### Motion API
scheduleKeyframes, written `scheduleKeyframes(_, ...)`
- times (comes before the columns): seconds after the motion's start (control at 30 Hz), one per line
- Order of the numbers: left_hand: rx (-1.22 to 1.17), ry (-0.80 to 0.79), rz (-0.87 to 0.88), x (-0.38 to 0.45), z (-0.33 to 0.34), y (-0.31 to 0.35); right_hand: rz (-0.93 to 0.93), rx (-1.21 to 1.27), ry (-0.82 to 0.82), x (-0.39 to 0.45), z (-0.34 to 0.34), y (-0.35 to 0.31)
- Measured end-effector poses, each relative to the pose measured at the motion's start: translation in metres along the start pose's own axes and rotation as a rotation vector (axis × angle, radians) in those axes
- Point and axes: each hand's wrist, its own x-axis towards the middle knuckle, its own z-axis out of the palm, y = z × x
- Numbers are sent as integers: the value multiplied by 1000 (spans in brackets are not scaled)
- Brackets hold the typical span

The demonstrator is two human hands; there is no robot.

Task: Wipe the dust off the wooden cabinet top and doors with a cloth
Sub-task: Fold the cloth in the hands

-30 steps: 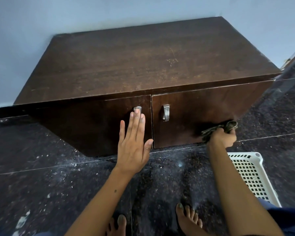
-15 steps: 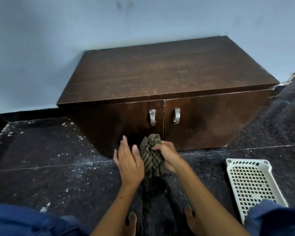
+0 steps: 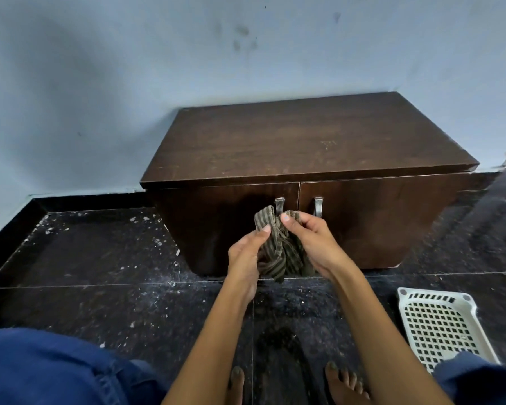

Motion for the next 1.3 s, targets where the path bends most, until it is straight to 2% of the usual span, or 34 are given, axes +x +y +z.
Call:
scheduleKeyframes(0.17, -52, -92, 29, -3, 5, 10, -241, -474, 77, -2, -7, -20)
scheduleKeyframes(0.3, -114, -196, 17, -6, 15, 11, -314, -551, -1, -4, 5, -27)
scheduleKeyframes(0.37, -154, -170, -51, -6, 15, 11, -299, -499, 68, -2, 4, -26)
scheduleKeyframes(0.5, -118, -68, -159, 2, 3, 15, -165, -353, 344, 2, -24, -28)
scheduleKeyframes(0.53, -65, -63, -176, 4, 1, 17, -146, -396, 383, 2, -30, -29)
scheduleKeyframes(0.63, 92, -65, -208, 5, 8, 25, -114, -731, 471, -1, -39, -27)
scheduleKeyframes(0.77, 70, -67, -271, -3, 29, 31, -111, -912, 455, -3, -13, -28)
scheduleKeyframes(0.87, -14, -97, -266, -8, 38, 36, -143, -888, 370, -4, 9, -28)
scheduleKeyframes(0.97, 8, -89, -216, -11, 44, 37, -122, -779, 303, -6, 19, -27)
scheduleKeyframes(1.13, 130, -119, -90, -14, 53, 39, 2, -373, 147, -8, 26, -39)
scheduleKeyframes(1.2, 184, -151, -46, -18, 57, 41, -2, -272, 150, -7, 22, -41)
scheduleKeyframes(1.3, 233, -258, -22, -17, 55, 48, -21, -269, 147, -2, 9, -50)
